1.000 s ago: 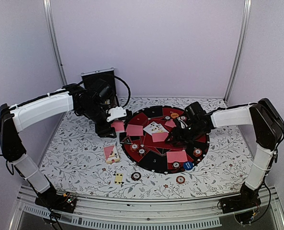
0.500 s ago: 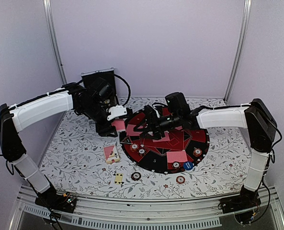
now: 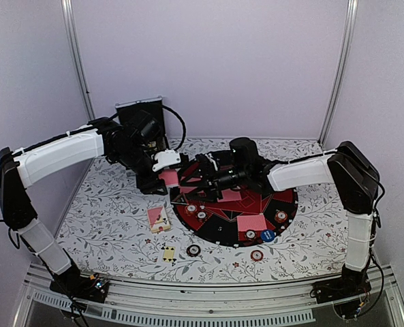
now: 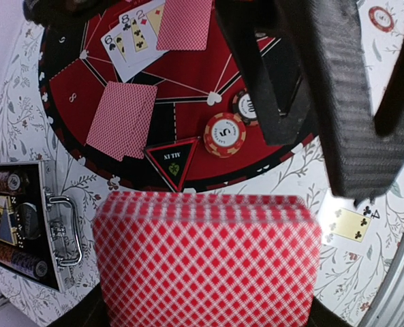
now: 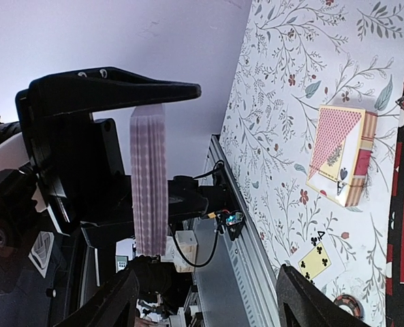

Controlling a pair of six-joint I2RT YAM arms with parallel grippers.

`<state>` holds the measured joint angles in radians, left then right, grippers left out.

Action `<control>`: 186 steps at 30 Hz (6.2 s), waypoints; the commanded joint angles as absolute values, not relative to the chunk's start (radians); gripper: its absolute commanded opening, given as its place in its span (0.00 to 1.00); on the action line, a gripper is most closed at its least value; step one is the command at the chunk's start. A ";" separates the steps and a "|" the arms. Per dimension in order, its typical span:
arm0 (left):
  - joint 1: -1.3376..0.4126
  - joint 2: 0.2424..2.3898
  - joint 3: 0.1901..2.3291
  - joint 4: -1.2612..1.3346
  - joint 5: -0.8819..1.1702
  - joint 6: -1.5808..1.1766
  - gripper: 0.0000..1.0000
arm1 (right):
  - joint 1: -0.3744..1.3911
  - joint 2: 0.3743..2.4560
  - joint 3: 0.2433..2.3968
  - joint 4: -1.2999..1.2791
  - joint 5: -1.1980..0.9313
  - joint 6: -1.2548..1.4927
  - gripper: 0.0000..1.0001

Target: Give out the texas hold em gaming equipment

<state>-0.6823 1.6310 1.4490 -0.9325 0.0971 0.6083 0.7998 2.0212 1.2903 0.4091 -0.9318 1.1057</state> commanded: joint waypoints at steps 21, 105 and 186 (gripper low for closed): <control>-0.679 1.623 1.463 -0.919 0.121 0.597 0.00 | 0.877 2.280 1.592 0.582 -0.959 1.300 0.78; -0.677 1.603 1.451 -0.922 0.117 0.614 0.00 | 0.806 2.184 1.446 0.580 -0.930 1.253 0.88; -0.671 1.598 1.404 -0.902 0.081 0.626 0.00 | 0.751 2.122 1.463 0.486 -1.007 1.197 0.15</control>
<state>-0.6823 1.6299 1.4071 -0.9298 0.0811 0.6197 0.7586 2.1738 1.4754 0.4927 -0.9932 1.2007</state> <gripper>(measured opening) 0.645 0.158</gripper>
